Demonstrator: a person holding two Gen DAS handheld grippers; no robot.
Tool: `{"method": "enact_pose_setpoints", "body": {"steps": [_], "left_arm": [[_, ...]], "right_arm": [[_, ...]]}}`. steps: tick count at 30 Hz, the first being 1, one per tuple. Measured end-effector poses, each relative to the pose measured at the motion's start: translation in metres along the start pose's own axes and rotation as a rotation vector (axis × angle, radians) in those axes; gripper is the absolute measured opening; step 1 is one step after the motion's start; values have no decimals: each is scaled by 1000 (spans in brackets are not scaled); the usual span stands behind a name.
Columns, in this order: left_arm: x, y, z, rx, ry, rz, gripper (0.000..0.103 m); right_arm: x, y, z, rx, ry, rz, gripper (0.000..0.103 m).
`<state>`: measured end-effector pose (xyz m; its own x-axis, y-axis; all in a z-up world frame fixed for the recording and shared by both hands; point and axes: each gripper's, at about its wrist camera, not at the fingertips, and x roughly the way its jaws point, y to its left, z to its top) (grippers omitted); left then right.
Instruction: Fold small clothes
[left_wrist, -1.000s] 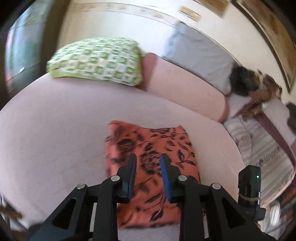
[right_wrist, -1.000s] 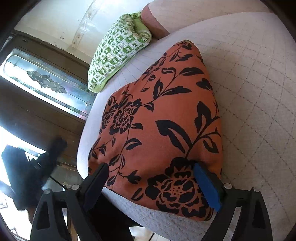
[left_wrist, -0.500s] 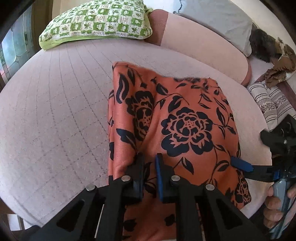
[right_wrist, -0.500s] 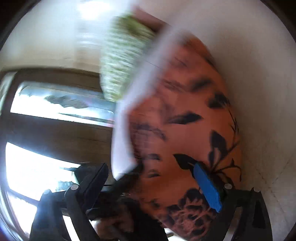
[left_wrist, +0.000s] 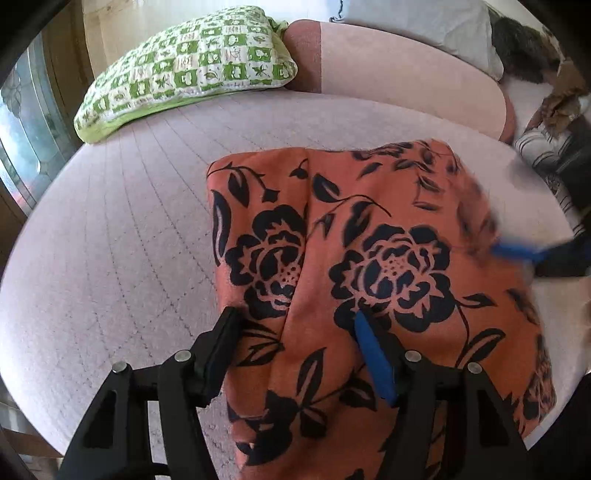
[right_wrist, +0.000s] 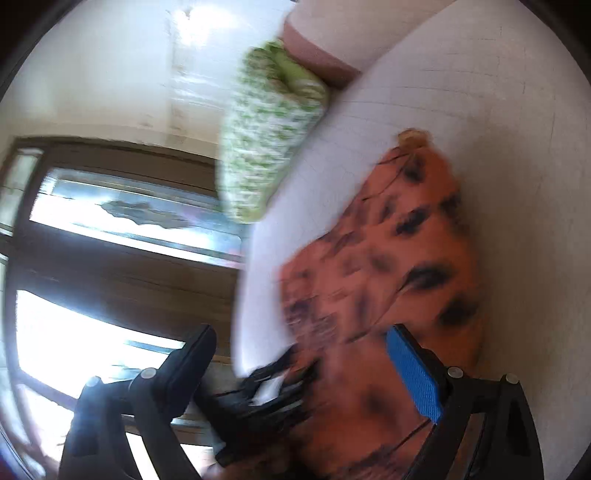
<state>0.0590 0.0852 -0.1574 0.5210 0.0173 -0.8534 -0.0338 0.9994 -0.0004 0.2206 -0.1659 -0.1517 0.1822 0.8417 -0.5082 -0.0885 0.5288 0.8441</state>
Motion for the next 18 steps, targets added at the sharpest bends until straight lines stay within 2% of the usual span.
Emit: {"method": "enact_pose_setpoints", "body": {"steps": [1, 2, 4, 5, 8, 9, 11, 12, 14, 16, 18], "left_arm": [[-1, 4, -1, -5, 4, -5, 67], [1, 5, 0, -6, 4, -12, 67], [1, 9, -3, -13, 5, -14, 73], [6, 14, -4, -40, 21, -24, 74], [22, 26, -4, -160, 49, -112, 75], [22, 25, -4, -149, 43, -107, 75], [19, 23, -3, -142, 44, -105, 75], [13, 25, -3, -143, 39, -112, 74], [-4, 27, -4, -148, -8, -117, 74], [-22, 33, -2, -152, -66, -134, 74], [-31, 45, 9, -182, -107, -200, 74]], "right_arm": [[16, -21, 3, 77, 43, -48, 95], [20, -29, 3, 122, 36, -27, 95], [10, -7, 8, 50, 33, -38, 95], [2, 4, 12, 18, 3, -21, 95], [-7, 12, 31, 14, -73, 57, 96], [1, 3, 40, 30, -75, 44, 98], [30, -30, 50, 94, -19, -44, 98], [36, -38, 50, 132, -19, -21, 98], [20, -26, 45, 94, -69, 2, 98], [5, -12, 34, 44, -59, 2, 98], [-10, 0, 11, -2, -41, 9, 98]]}}
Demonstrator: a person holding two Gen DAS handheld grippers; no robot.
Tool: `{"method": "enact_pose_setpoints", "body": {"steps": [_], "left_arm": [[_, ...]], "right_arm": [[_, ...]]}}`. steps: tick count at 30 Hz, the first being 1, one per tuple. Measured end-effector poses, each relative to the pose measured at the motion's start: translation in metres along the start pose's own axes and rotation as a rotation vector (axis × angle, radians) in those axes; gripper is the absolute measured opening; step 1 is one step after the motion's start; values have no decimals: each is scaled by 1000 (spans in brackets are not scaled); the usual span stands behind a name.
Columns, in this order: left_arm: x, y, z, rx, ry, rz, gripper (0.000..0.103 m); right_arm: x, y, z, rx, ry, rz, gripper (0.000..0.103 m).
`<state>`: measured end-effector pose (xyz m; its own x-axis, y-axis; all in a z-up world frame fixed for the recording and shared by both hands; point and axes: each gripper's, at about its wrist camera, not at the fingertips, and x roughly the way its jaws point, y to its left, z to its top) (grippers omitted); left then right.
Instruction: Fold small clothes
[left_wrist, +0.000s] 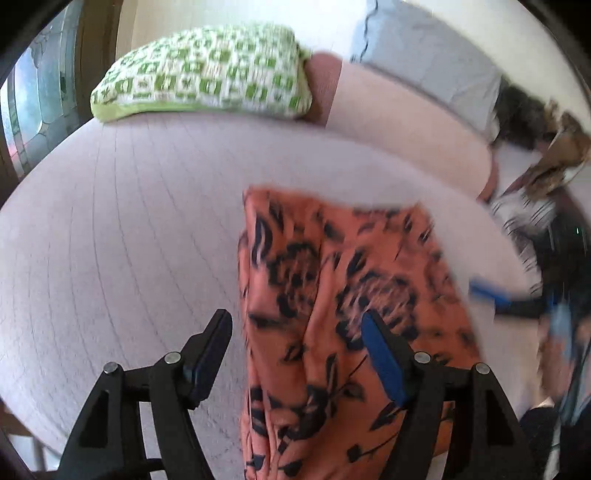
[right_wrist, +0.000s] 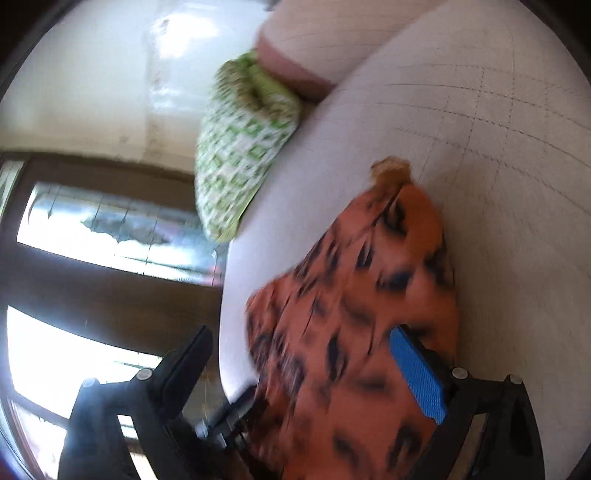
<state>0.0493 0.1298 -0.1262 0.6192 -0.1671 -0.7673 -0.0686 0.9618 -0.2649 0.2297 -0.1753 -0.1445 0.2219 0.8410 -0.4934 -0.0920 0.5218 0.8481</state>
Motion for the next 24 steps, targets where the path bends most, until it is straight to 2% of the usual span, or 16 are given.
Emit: {"method": "enact_pose_setpoints", "body": {"steps": [3, 5, 6, 7, 8, 9, 10, 12, 14, 15, 16, 18, 21, 24], "left_arm": [[11, 12, 32, -68, 8, -94, 74], [33, 21, 51, -83, 44, -110, 73], [51, 26, 60, -97, 97, -110, 66], [64, 29, 65, -100, 141, -108, 41], [77, 29, 69, -82, 186, -98, 26], [80, 24, 75, -42, 190, -70, 20], [70, 11, 82, 28, 135, -71, 19], [58, -9, 85, 126, 58, -72, 19], [87, -4, 78, 142, 148, 61, 19], [104, 10, 70, 96, 202, 79, 24], [99, 15, 70, 65, 169, 52, 35], [80, 20, 75, 11, 132, 76, 49], [31, 11, 76, 26, 35, 43, 52], [-20, -11, 58, 101, -37, -5, 58]], "right_arm": [[-15, 18, -44, -76, 64, 2, 98], [-12, 28, -76, -145, 114, -21, 98], [-9, 34, -83, -170, 130, -32, 98], [-4, 36, -94, -193, 143, -52, 98], [2, 36, -99, -193, 150, -70, 98], [6, 33, -104, -189, 153, -77, 98], [13, 33, -107, -191, 151, -77, 98], [20, 27, -109, -179, 139, -74, 98], [20, 19, -109, -154, 126, -51, 98], [20, 16, -110, -147, 132, -51, 98], [19, 14, -111, -146, 137, -53, 98], [16, 18, -111, -161, 147, -62, 98], [6, 19, -111, -168, 143, -60, 98], [-17, 22, -110, -146, 97, -38, 98]]}}
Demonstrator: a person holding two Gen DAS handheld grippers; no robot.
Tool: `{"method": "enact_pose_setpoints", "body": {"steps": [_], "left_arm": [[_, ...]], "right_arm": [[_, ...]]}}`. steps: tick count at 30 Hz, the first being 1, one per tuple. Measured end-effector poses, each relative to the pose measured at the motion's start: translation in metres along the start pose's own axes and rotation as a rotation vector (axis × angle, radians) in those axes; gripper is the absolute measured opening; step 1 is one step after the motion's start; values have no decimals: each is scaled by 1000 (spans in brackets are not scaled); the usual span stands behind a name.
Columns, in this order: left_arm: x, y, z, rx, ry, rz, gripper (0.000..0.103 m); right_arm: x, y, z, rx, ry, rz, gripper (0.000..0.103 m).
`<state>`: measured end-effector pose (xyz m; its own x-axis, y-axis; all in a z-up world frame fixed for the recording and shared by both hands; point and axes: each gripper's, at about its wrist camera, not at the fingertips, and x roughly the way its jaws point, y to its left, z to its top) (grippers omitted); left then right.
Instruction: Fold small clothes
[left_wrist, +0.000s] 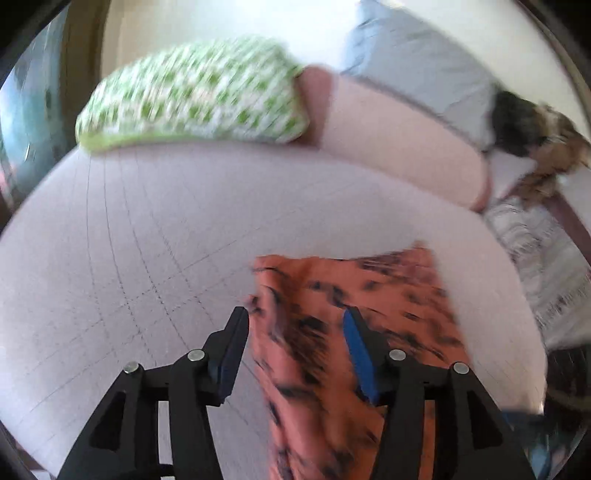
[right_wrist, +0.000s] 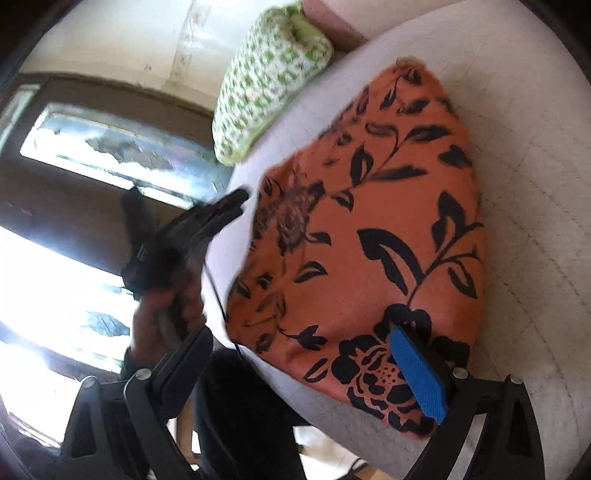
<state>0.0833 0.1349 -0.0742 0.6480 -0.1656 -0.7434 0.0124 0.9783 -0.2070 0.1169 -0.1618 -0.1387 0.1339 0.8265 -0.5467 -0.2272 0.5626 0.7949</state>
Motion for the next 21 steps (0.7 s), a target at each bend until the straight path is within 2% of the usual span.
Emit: {"method": "enact_pose_setpoints", "body": {"steps": [1, 3, 4, 6, 9, 12, 13, 14, 16, 18, 19, 20, 21], "left_arm": [[-14, -9, -7, 28, -17, -19, 63], [-33, -39, -30, 129, -37, -75, 64], [-34, -47, -36, 160, -36, -75, 64], [-18, -62, -51, 213, 3, -52, 64], [29, -57, -70, 189, 142, 30, 62], [37, -55, -78, 192, 128, 44, 62], [37, -56, -77, 195, 130, 53, 62], [38, -57, -77, 195, 134, 58, 62], [42, -54, -77, 177, 134, 45, 62], [42, -54, -80, 172, 132, 31, 62], [39, -55, -88, 181, 132, 36, 62], [40, -58, -88, 196, 125, 50, 62], [40, -58, -87, 194, 124, 52, 62]], "right_arm": [[-9, 0, -1, -2, -30, 1, 98], [-31, -5, -3, -1, -104, -21, 98], [-40, -12, -2, 11, -135, -36, 98], [-44, -30, 5, 78, -145, -79, 98], [-31, -56, 18, 139, -111, -85, 98], [-14, -64, 25, 140, -97, -101, 99], [-12, -58, 26, 124, -88, -91, 86], [-11, -51, 27, 107, -59, -38, 82], [-12, -27, 26, 7, -58, -121, 64], [-14, -21, 23, -28, -66, -200, 46], [-10, -31, 20, -23, -56, -271, 46], [-1, -47, 18, -4, -15, -299, 47], [-4, -55, 17, 46, -28, -248, 48]]}}
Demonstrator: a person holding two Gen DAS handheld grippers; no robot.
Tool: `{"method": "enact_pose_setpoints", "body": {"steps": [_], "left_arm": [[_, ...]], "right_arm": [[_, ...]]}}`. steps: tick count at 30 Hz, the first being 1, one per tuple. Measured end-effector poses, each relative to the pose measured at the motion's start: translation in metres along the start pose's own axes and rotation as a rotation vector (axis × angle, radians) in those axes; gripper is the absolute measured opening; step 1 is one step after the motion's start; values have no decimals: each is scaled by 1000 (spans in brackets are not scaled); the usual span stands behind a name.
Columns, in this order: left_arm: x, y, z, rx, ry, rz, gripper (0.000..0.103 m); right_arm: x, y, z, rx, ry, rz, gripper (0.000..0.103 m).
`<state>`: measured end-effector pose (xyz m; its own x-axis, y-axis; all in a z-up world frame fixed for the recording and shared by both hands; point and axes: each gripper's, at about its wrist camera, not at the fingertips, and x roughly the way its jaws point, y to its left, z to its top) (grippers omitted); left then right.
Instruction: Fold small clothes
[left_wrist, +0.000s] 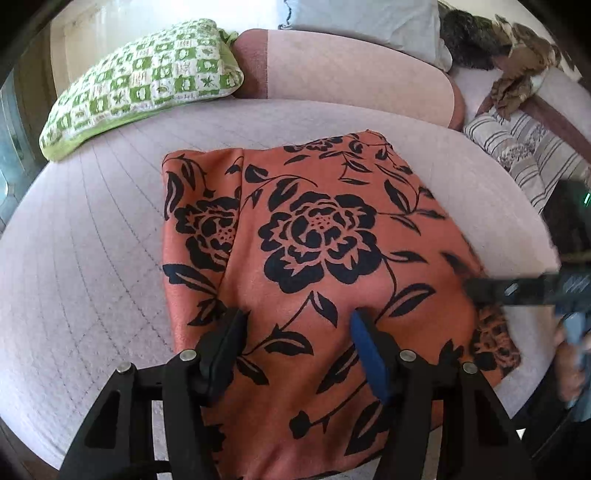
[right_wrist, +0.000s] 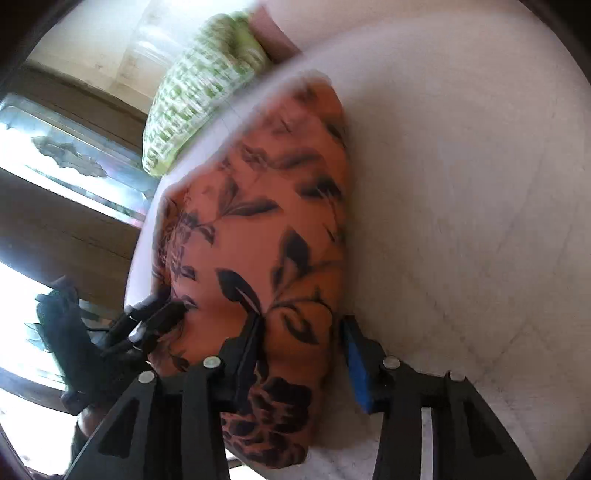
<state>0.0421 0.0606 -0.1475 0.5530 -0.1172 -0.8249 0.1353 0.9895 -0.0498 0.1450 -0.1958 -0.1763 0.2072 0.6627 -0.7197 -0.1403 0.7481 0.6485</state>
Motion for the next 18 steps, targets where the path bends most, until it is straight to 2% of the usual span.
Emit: {"method": "enact_pose_setpoints", "body": {"steps": [2, 3, 4, 6, 7, 9, 10, 11, 13, 15, 16, 17, 18], "left_arm": [[-2, 4, 0, -19, -1, -17, 62], [-2, 4, 1, -19, -3, -19, 62], [-2, 3, 1, -16, -5, -17, 62], [-1, 3, 1, -19, -5, -17, 62], [-1, 4, 2, -22, -4, -20, 62], [0, 6, 4, -25, -4, -24, 62], [1, 7, 4, -27, -1, -24, 62], [1, 8, 4, -30, -3, -27, 62], [-1, 12, 4, -40, -5, -40, 62], [1, 11, 5, -38, -4, -41, 62], [1, 8, 6, -30, -1, -34, 62], [1, 6, 6, -25, 1, -18, 62], [0, 6, 7, -28, 1, -13, 62]], "right_arm": [[-13, 9, 5, -3, -4, 22, 70], [-21, 15, 9, -9, -26, 38, 88], [-32, 19, 13, -12, -68, 63, 94], [-43, 19, 30, 13, -152, 84, 95], [-40, 16, 37, 37, -157, 79, 96], [-16, 3, 51, 121, -95, 101, 92], [6, -3, 54, 150, -5, 135, 55], [19, 2, 53, 130, 53, 109, 50], [8, 37, 44, -28, 8, 13, 43], [-3, 51, 41, -84, -36, -17, 43], [1, 48, 42, -91, -18, -55, 45], [12, 39, 42, -92, 21, -120, 52], [16, 30, 41, -65, 26, -133, 58]]}}
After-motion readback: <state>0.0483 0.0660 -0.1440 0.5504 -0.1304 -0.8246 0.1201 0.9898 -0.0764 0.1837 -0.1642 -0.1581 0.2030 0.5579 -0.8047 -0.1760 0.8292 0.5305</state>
